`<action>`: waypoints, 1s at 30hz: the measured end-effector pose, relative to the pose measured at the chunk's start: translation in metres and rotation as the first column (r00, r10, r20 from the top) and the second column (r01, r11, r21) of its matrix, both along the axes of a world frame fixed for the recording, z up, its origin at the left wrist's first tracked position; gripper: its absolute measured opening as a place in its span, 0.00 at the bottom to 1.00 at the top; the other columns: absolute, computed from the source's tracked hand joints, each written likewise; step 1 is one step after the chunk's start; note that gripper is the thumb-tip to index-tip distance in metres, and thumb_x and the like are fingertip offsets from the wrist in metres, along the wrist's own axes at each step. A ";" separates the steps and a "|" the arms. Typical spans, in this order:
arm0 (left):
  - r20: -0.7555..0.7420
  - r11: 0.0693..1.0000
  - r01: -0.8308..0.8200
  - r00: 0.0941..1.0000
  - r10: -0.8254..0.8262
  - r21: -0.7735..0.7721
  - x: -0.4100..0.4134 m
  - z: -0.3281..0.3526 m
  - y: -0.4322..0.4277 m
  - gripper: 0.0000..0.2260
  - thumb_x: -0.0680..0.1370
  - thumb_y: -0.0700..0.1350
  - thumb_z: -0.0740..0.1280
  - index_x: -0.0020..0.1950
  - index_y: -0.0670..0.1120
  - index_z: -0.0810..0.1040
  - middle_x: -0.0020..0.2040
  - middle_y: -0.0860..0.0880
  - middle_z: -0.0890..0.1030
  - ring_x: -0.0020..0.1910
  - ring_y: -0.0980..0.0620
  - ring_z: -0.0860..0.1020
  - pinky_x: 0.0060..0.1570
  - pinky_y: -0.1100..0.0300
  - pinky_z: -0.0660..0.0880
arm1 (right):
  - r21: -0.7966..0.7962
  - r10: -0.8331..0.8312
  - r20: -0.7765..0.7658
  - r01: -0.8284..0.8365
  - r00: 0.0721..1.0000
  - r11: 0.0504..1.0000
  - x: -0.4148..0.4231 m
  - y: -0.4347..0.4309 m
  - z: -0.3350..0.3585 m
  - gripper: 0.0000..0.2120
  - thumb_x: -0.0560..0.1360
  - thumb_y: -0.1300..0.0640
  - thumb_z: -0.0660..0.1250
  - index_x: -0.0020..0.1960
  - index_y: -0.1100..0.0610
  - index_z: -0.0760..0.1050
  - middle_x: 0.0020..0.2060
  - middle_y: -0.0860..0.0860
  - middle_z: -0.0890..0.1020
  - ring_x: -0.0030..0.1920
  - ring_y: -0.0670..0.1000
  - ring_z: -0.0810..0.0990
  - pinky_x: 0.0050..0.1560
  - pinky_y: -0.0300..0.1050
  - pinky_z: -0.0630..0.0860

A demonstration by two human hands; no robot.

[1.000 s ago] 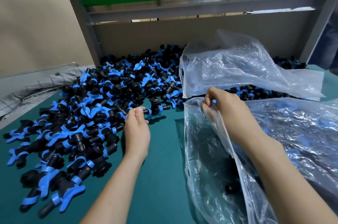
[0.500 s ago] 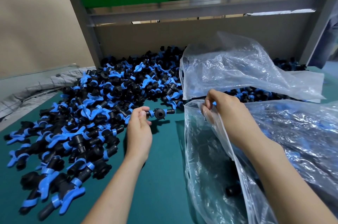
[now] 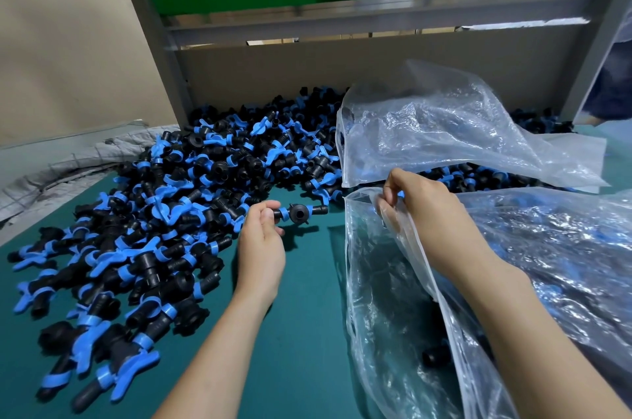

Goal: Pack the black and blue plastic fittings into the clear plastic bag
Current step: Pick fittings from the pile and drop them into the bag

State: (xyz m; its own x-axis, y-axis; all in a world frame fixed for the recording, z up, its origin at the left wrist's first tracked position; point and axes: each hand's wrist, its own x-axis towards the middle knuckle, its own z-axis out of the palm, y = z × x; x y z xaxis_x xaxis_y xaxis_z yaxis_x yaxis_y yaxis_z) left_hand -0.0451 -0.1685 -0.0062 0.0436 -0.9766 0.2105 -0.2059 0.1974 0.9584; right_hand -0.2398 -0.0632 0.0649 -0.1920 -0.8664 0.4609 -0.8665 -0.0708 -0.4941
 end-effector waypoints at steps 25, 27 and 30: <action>-0.069 0.933 0.233 0.963 -0.260 -0.274 -0.021 0.028 0.064 0.08 0.82 0.54 0.61 0.50 0.57 0.80 0.38 0.59 0.80 0.36 0.60 0.78 0.38 0.68 0.74 | -0.095 0.018 0.173 -0.001 0.985 0.996 0.004 0.007 0.015 0.11 0.78 0.55 0.65 0.40 0.52 0.66 0.31 0.46 0.75 0.33 0.50 0.70 0.37 0.51 0.71; -0.006 0.907 0.299 0.949 -0.315 -0.295 -0.024 0.027 0.079 0.07 0.80 0.57 0.62 0.52 0.59 0.79 0.41 0.60 0.82 0.38 0.60 0.80 0.39 0.70 0.74 | -0.109 0.023 0.204 0.000 0.979 0.994 0.004 0.008 0.020 0.11 0.78 0.55 0.65 0.39 0.53 0.66 0.29 0.45 0.74 0.32 0.49 0.69 0.36 0.50 0.70; 0.013 0.896 0.353 0.932 -0.363 -0.270 -0.030 0.022 0.098 0.05 0.80 0.54 0.64 0.54 0.61 0.79 0.46 0.58 0.83 0.43 0.58 0.82 0.43 0.68 0.76 | -0.122 0.045 0.221 -0.018 0.974 0.992 0.005 0.011 0.027 0.11 0.77 0.55 0.65 0.39 0.52 0.66 0.30 0.45 0.75 0.32 0.50 0.69 0.37 0.52 0.72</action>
State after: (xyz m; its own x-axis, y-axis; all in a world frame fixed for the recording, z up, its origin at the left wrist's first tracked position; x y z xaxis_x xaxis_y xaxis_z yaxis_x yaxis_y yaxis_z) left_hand -0.0753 -0.0704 0.0158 -0.2862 -0.8367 0.4669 -0.0397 0.4972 0.8667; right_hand -0.2350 -0.0527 0.0915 -0.2753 -0.8152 0.5096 -0.7318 -0.1661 -0.6610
